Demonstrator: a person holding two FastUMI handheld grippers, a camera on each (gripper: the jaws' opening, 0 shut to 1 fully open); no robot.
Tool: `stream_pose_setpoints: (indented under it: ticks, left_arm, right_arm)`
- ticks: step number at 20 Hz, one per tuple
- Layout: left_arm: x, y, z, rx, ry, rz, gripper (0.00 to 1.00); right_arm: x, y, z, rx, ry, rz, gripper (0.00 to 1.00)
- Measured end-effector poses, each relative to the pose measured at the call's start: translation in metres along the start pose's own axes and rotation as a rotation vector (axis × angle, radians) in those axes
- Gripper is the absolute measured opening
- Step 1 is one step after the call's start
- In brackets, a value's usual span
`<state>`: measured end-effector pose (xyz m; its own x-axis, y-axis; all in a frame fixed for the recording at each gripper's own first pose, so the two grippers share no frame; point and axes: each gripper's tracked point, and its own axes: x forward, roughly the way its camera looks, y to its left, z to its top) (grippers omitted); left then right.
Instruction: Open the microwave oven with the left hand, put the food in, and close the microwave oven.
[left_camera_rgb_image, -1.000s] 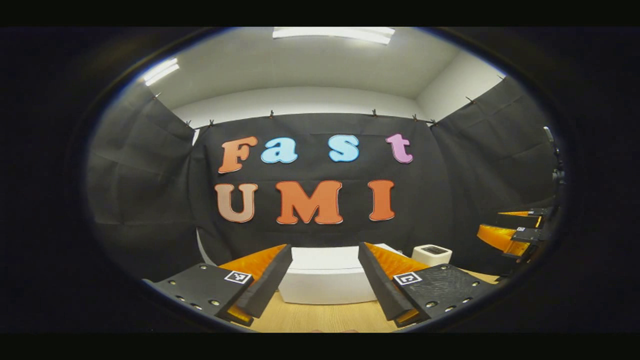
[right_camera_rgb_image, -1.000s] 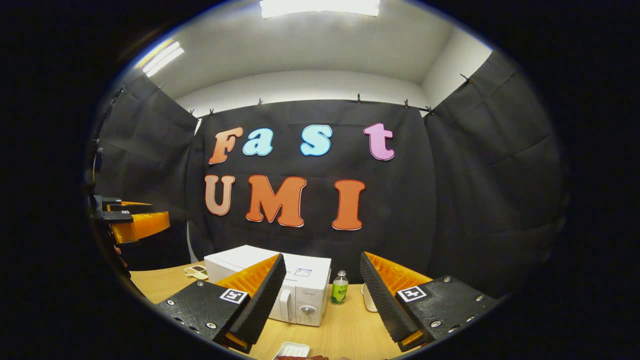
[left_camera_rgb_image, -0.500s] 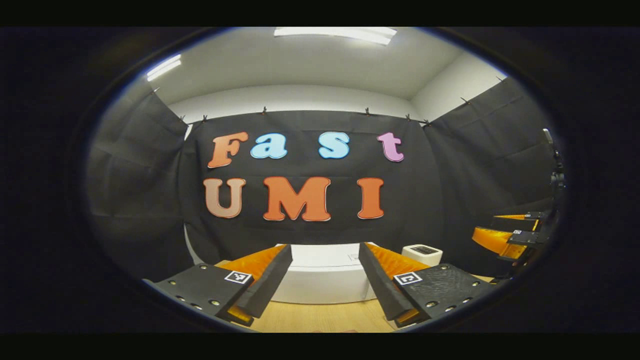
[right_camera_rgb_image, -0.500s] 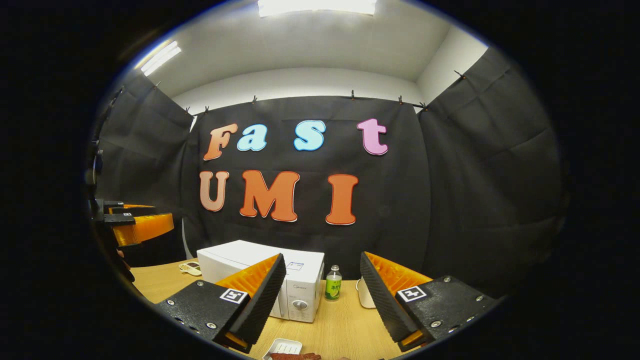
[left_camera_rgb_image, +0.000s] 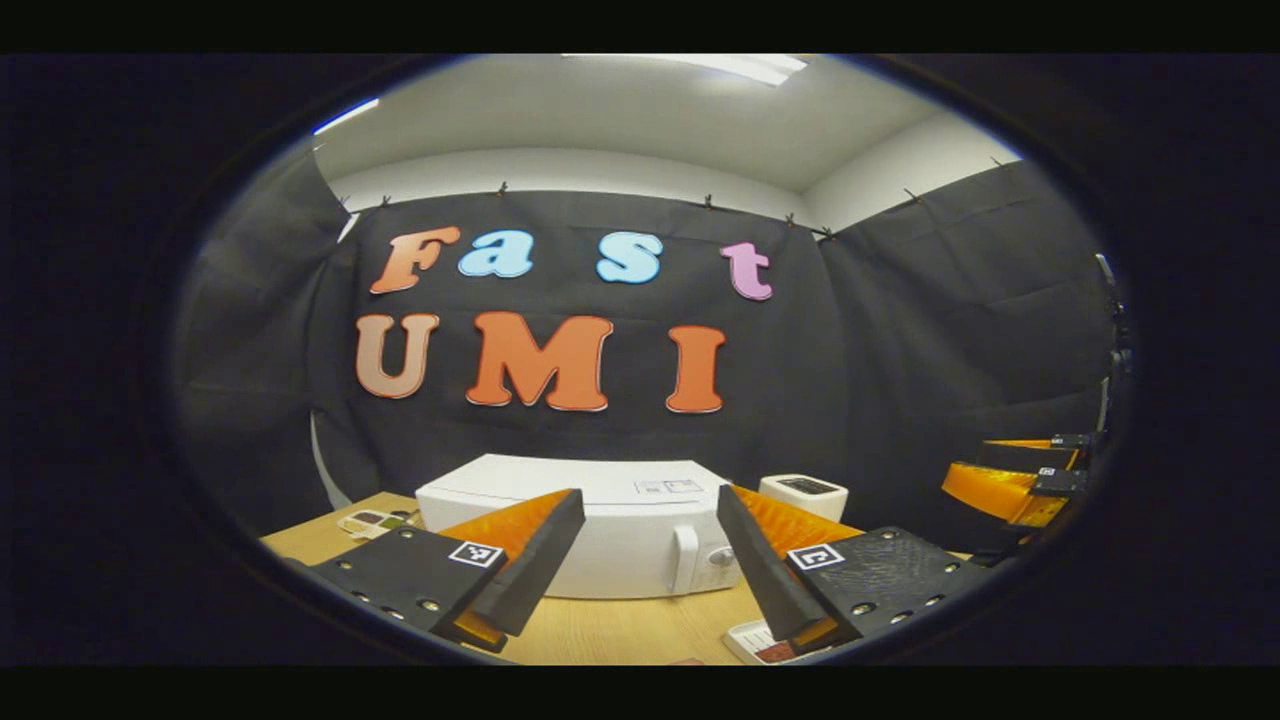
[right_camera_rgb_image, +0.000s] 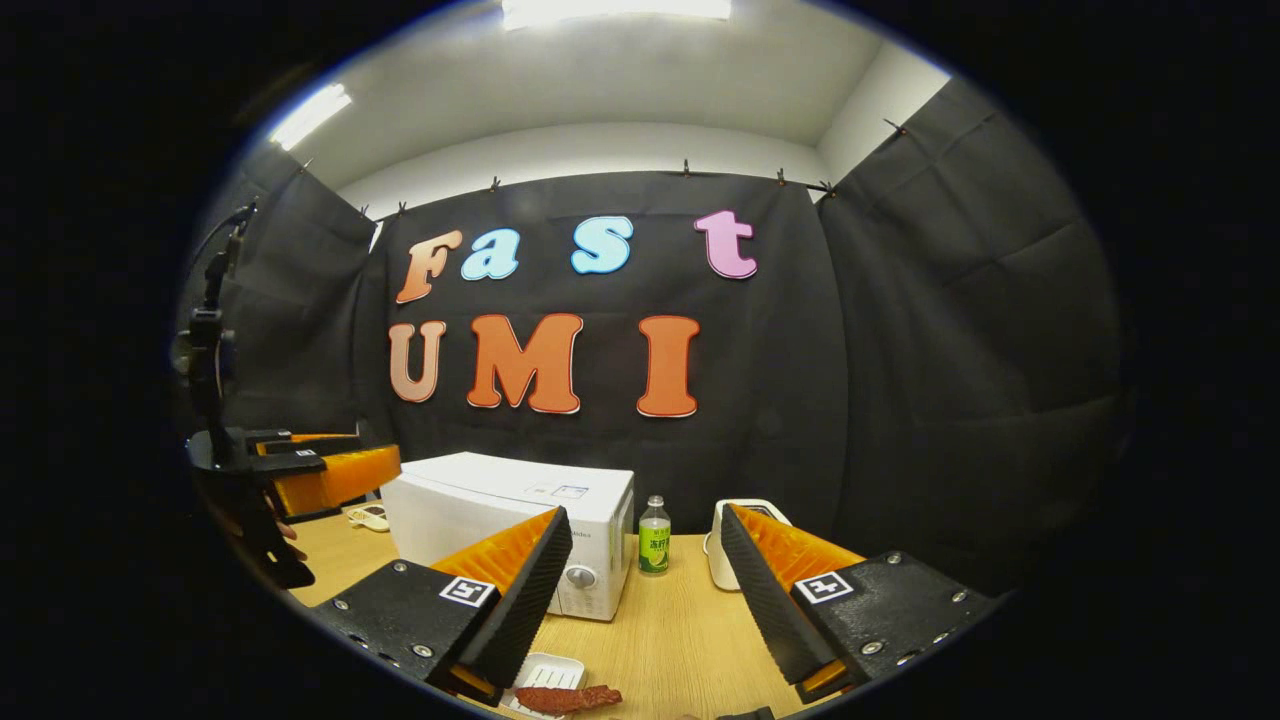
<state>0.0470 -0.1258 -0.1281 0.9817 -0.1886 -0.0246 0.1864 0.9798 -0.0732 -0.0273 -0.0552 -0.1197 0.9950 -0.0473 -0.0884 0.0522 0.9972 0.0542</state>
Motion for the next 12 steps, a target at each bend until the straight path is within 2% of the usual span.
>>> stream_pose_setpoints:
  ticks: [1,12]
  left_arm:
    - [0.007,-0.006,-0.012,0.002,0.01,-0.008,0.87]
    - [0.076,-0.037,-0.146,-0.016,0.188,-0.037,0.87]
  right_arm:
    - [-0.002,-0.001,-0.009,0.009,0.007,-0.001,0.94]
    - [-0.009,-0.033,-0.099,0.051,0.132,-0.046,0.93]
